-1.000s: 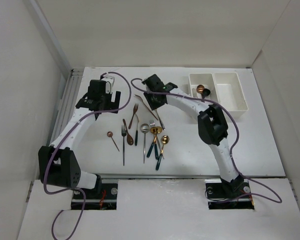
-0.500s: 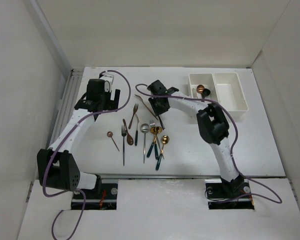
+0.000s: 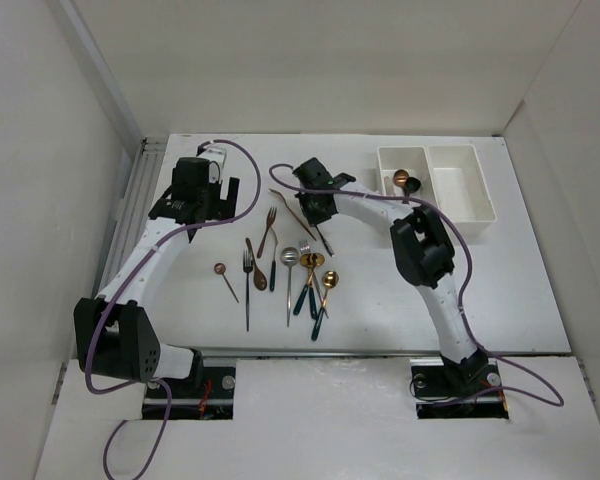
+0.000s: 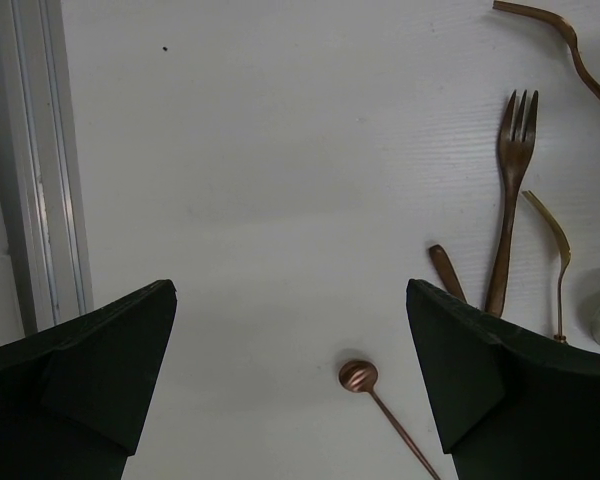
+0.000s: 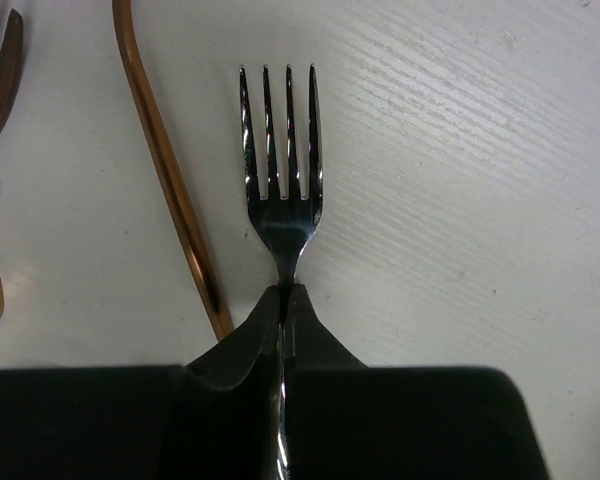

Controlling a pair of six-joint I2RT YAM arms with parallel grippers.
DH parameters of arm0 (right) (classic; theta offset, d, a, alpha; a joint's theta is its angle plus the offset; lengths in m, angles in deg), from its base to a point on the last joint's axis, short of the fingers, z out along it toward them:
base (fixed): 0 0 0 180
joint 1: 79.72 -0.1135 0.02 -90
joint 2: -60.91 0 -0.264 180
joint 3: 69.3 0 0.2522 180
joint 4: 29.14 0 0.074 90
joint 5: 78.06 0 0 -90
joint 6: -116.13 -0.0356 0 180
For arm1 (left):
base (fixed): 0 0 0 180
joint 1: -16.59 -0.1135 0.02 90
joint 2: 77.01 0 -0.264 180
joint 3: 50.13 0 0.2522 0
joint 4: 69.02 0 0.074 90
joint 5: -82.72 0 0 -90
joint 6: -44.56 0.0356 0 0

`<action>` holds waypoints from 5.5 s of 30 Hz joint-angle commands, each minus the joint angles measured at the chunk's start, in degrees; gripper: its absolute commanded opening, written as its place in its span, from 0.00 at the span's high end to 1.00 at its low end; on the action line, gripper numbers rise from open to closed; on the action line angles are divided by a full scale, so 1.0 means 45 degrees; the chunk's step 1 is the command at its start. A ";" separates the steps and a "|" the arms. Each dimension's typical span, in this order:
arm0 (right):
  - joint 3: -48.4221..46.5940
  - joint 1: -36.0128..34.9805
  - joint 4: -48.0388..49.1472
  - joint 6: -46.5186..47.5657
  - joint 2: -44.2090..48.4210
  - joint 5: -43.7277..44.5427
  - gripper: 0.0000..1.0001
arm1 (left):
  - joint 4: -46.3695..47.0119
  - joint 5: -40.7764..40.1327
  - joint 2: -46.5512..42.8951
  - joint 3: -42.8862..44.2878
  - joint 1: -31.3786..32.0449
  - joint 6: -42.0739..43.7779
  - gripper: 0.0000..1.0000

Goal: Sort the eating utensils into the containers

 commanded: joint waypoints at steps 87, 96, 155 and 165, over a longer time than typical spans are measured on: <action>0.5687 0.6643 0.3357 0.2365 1.1266 0.1452 0.39 | -0.2145 0.1181 0.3712 -0.3545 0.0108 -0.8723 1.00; 0.6055 0.5476 0.3473 0.3944 1.1129 -0.1122 0.39 | -0.2260 0.1513 0.3322 -0.0484 0.0108 -0.7359 1.00; 0.4727 0.2046 0.8555 -0.1307 0.7632 -0.7556 1.00 | 0.0084 0.5069 0.0157 0.4384 0.2512 -0.5717 0.00; 0.4885 0.5858 0.3103 0.1584 0.7497 -0.3395 1.00 | -0.0657 0.1439 0.0233 0.2590 0.2100 -0.4291 0.00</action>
